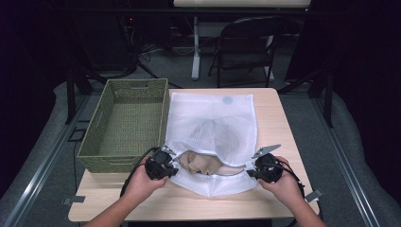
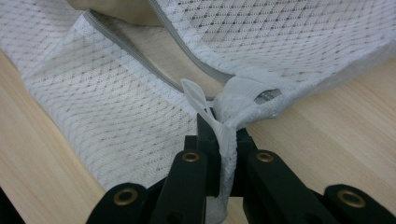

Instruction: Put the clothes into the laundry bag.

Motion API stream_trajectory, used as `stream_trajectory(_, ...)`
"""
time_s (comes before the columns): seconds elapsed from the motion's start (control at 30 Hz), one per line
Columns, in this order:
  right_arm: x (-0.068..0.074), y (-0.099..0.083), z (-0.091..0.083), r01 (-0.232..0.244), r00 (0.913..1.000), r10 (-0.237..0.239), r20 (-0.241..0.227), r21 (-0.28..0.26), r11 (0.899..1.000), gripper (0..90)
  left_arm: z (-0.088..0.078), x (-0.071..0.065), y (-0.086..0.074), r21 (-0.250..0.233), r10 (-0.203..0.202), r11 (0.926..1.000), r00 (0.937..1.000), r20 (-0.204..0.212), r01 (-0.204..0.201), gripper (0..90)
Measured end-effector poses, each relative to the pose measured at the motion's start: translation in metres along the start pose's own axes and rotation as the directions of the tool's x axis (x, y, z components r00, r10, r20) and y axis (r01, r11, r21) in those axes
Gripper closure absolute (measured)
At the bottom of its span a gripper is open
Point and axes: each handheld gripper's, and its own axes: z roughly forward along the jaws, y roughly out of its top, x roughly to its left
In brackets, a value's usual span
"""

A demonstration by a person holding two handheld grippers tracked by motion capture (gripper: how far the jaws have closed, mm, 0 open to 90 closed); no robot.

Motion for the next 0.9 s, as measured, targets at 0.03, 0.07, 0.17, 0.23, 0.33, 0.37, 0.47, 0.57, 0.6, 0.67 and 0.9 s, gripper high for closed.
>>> stream_trajectory(0.03,0.0,0.001,-0.001,0.004,1.0,-0.004,-0.008,0.013,1.0,88.0,0.0,-0.001,0.001,0.011,0.001,0.9999,1.0,0.002,-0.001,86.8)
stream_trajectory(0.07,0.0,0.002,-0.001,0.008,0.9999,-0.008,-0.014,0.013,1.0,88.0,-0.001,-0.001,0.003,0.019,0.011,0.9998,0.9999,-0.002,-0.011,86.8)
stream_trajectory(0.17,-0.001,0.007,-0.002,0.035,0.9991,-0.034,-0.026,0.058,0.998,88.0,-0.004,-0.001,0.01,0.049,0.027,0.9984,0.9996,-0.008,-0.027,86.8)
stream_trajectory(0.23,0.0,0.01,-0.002,0.049,0.9986,-0.047,-0.024,0.074,0.996,88.0,-0.005,0.0,0.013,0.058,0.026,0.998,0.9997,-0.002,-0.026,86.8)
stream_trajectory(0.33,0.0,0.012,-0.002,0.058,0.9979,-0.055,-0.034,0.088,0.994,88.0,-0.006,0.001,0.016,0.08,0.026,0.9964,0.9997,0.0,-0.026,86.8)
stream_trajectory(0.37,0.0,0.015,-0.002,0.062,0.9974,-0.058,-0.043,0.096,0.993,88.0,-0.007,0.001,0.018,0.103,0.038,0.994,0.9992,-0.009,-0.037,86.8)
stream_trajectory(0.47,-0.001,0.019,-0.004,0.073,0.9965,-0.067,-0.048,0.118,0.99,88.0,-0.007,-0.001,0.021,0.125,0.049,0.991,0.9987,-0.016,-0.046,86.8)
stream_trajectory(0.57,-0.001,0.024,-0.006,0.079,0.996,-0.073,-0.051,0.13,0.988,88.0,-0.008,-0.003,0.025,0.141,0.059,0.9885,0.9981,-0.02,-0.055,86.8)
stream_trajectory(0.6,-0.001,0.024,-0.006,0.079,0.996,-0.073,-0.051,0.13,0.988,88.0,-0.008,-0.003,0.026,0.142,0.062,0.9881,0.9978,-0.02,-0.059,86.8)
stream_trajectory(0.67,-0.001,0.027,-0.008,0.088,0.9953,-0.081,-0.052,0.139,0.986,88.0,-0.009,-0.003,0.028,0.149,0.052,0.9876,0.9986,-0.01,-0.05,86.8)
stream_trajectory(0.9,-0.002,0.038,-0.013,0.103,0.9941,-0.096,-0.05,0.167,0.98,88.0,-0.015,0.0,0.035,0.168,0.039,0.9851,0.9993,0.0,-0.038,86.8)
